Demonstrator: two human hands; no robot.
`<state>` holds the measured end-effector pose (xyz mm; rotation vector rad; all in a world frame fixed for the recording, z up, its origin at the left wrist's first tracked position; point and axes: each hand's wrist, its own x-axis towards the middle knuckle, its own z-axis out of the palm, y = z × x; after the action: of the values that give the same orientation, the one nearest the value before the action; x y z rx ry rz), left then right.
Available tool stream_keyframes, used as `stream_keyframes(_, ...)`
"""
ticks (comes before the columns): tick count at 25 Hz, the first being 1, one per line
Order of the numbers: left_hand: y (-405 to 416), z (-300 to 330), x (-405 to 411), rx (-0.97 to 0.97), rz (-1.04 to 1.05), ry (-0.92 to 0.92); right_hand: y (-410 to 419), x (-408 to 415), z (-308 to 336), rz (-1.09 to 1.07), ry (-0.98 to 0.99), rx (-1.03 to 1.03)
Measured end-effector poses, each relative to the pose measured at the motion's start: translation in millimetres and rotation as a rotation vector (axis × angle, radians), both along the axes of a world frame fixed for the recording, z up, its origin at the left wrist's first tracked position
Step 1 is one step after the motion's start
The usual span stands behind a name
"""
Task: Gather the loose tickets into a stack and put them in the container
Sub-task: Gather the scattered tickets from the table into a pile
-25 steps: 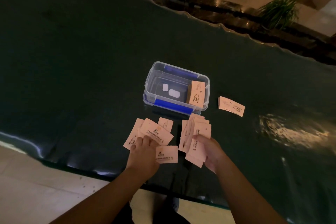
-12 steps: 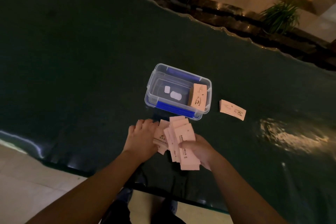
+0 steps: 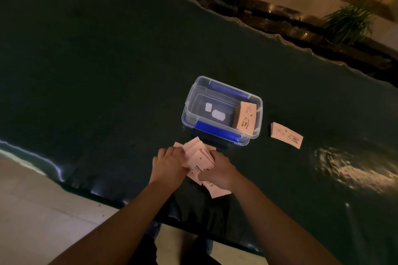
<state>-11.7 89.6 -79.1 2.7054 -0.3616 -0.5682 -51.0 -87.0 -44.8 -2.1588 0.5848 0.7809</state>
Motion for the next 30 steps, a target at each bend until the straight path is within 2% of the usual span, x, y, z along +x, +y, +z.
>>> stream_keyframes(6,18,2,0,-0.014,0.085,0.038,-12,-15,-2,-0.261,0.014,0.158)
stream_keyframes(12,27,5,0,0.067,0.008,0.040,-23,-33,-3,-0.758,0.049,0.404)
stream_keyframes(14,26,6,0,0.069,0.005,0.035,-21,-31,-5,-0.854,0.057,0.450)
stream_keyframes(24,26,2,-4,0.094,-0.048,0.024,3,-8,-6,-0.812,0.027,0.335)
stream_keyframes(30,30,4,0,0.117,-0.151,0.011,4,4,-2,-0.594,-0.014,0.233)
